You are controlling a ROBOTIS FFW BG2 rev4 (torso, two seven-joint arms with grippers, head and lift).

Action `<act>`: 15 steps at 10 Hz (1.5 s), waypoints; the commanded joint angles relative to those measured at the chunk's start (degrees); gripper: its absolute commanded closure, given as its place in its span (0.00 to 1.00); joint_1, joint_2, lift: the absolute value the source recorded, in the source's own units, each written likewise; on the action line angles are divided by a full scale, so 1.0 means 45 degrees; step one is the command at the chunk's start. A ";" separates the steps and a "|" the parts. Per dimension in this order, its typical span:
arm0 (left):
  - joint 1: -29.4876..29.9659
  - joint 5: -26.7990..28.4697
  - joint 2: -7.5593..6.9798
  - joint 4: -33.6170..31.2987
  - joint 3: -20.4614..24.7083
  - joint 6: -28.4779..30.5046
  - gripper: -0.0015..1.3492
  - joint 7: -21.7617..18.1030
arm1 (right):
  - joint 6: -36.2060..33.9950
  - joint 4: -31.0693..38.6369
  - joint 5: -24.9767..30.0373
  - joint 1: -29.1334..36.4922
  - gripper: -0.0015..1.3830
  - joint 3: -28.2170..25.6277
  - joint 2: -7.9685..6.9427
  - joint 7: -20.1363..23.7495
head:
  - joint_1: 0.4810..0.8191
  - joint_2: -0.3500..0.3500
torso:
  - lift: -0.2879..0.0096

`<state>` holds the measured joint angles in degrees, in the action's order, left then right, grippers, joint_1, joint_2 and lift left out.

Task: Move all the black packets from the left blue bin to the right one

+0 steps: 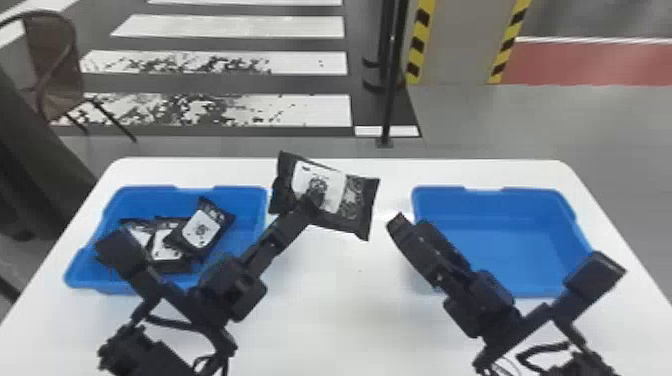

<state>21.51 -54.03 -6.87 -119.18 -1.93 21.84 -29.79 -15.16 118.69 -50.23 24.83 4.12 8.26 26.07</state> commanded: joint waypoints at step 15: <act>0.0533 -0.0485 0.0239 0.0031 0.0582 0.1114 0.11 0.0508 | -0.0819 -0.1517 -0.0518 -0.1581 0.92 -0.1018 -0.0117 0.0397 | 0.63 0.49 | 0.50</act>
<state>23.62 -56.39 -5.89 -119.03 -0.13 27.06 -27.50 -18.84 113.22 -55.19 18.46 1.68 7.71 27.94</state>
